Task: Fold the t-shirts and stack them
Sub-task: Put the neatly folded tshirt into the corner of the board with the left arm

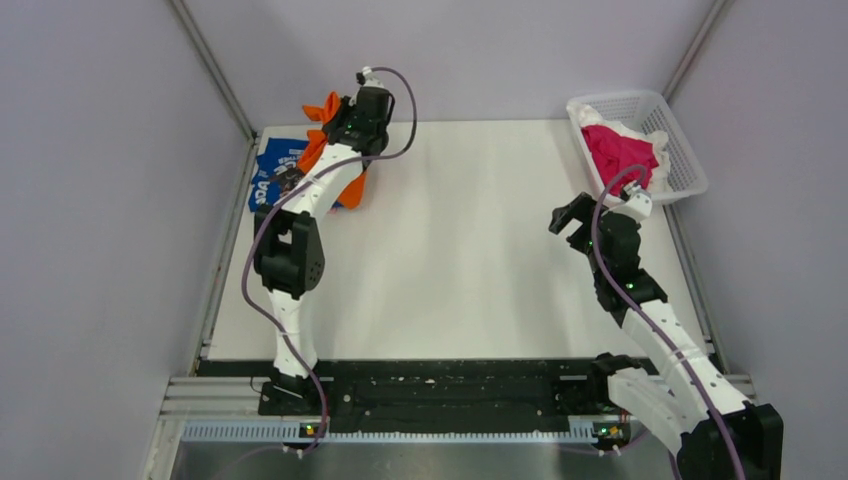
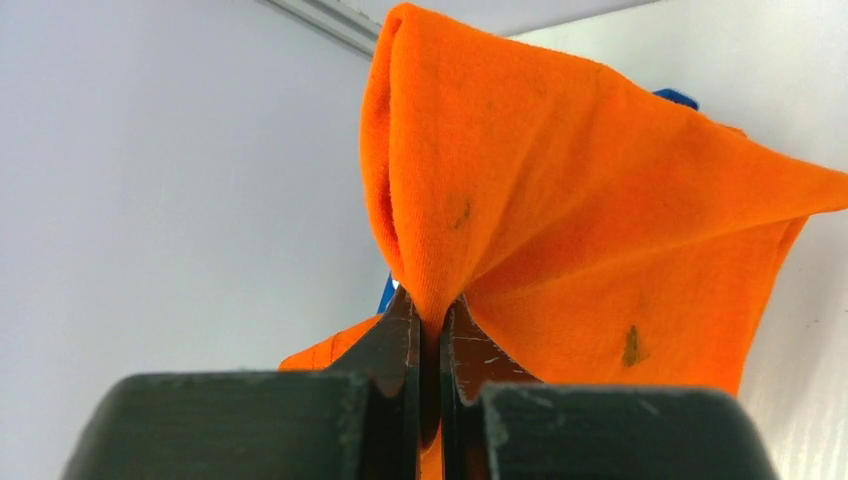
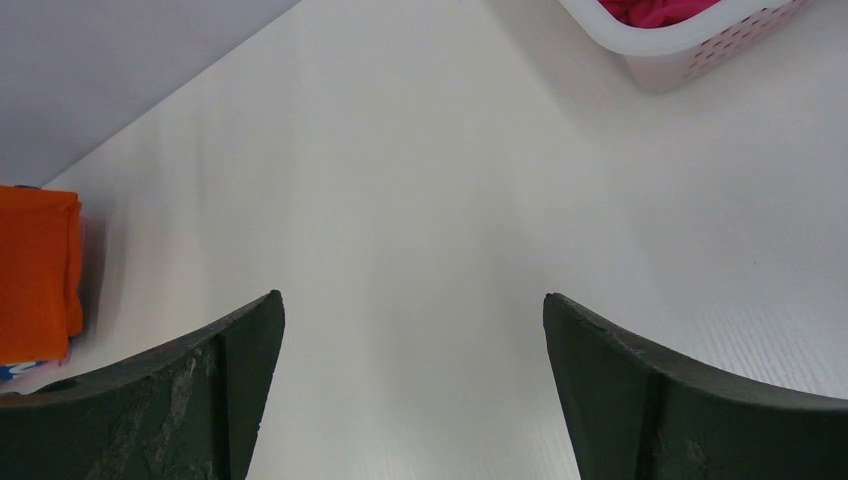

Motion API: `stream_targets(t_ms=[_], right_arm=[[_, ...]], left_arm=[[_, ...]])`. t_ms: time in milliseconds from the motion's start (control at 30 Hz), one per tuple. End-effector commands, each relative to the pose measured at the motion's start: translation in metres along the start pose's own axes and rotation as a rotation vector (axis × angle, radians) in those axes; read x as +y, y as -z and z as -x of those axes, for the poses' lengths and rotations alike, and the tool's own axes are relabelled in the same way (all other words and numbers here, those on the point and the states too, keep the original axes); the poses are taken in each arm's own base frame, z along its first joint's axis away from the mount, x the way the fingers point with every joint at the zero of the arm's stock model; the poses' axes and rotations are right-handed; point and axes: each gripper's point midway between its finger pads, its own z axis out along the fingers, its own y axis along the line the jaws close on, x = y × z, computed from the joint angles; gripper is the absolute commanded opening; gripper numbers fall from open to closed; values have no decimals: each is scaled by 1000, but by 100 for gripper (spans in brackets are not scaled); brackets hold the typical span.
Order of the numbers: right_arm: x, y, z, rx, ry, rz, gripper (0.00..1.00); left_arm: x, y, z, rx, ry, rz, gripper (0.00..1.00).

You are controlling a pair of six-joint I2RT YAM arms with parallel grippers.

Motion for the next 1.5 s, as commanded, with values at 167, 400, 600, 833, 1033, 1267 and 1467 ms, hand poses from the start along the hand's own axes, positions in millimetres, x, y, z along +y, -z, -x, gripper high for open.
stream_targets(t_ms=[167, 400, 600, 833, 1033, 1267, 1467], right_arm=[[5, -1, 11, -35, -11, 18, 99], [1, -2, 9, -34, -9, -4, 99], [-1, -5, 6, -17, -3, -18, 99], [-6, -7, 5, -17, 5, -43, 99], [-10, -10, 4, -13, 12, -67, 99], [-17, -16, -1, 4, 32, -112, 99], [-28, -21, -1, 9, 64, -177, 99]], left_arm=[[67, 44, 58, -128, 252, -29, 0], [76, 50, 63, -136, 279, -32, 0], [62, 38, 52, -102, 270, -40, 0], [49, -7, 18, -5, 246, -28, 0], [42, -53, -12, 59, 212, -64, 0], [49, -102, -44, 100, 216, -97, 0], [58, -130, -70, 131, 250, -113, 0]])
